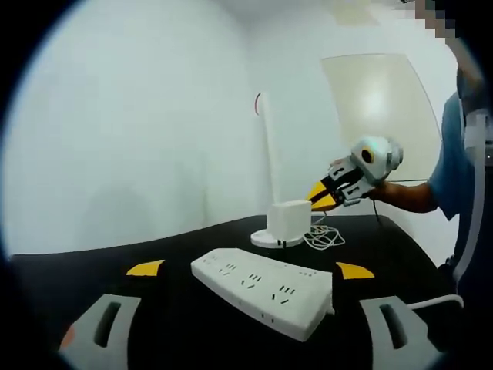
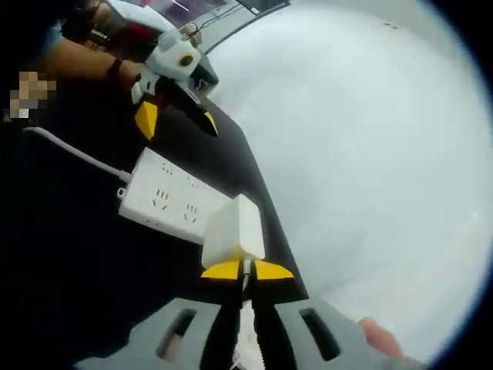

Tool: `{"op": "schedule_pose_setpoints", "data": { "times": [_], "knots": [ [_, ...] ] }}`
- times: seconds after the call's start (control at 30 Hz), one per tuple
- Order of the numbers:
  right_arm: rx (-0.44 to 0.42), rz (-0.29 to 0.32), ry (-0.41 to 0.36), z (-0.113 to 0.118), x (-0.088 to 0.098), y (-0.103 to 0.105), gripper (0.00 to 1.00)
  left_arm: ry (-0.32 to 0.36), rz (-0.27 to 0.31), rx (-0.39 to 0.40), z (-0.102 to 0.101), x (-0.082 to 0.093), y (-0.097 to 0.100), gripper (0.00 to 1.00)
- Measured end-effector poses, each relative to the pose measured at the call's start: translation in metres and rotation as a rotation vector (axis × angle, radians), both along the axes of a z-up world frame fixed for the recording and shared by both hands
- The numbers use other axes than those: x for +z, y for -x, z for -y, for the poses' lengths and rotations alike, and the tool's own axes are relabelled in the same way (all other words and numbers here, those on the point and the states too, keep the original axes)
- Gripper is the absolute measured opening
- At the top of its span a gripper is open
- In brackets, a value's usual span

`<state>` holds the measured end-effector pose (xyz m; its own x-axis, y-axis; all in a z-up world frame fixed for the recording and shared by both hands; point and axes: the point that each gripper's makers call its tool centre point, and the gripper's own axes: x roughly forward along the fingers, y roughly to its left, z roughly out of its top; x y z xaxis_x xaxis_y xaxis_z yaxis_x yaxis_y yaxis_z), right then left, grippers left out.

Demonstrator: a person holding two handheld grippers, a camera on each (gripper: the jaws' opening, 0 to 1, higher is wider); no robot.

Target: Insert the desk lamp plug into the socket, turn on the power strip switch, turn on the lamp switch, then turn off the lamp switch, turn off the power strip switch, and remove the plug from the socket.

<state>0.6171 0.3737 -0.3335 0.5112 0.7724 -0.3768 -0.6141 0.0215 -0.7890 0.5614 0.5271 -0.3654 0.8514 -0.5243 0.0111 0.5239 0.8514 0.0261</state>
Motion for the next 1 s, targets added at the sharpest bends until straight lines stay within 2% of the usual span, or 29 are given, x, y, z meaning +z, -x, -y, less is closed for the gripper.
{"op": "schedule_pose_setpoints", "data": {
  "times": [0.4,1.0],
  "knots": [
    [0.065,0.004,-0.020,-0.018,0.005,0.022,0.06,0.010,0.001,0.013,-0.007,0.001,0.000,0.84],
    [0.139,-0.025,-0.018,-0.033,-0.006,0.046,0.06,0.009,-0.002,0.023,-0.009,0.000,0.000,0.83]
  ]
}}
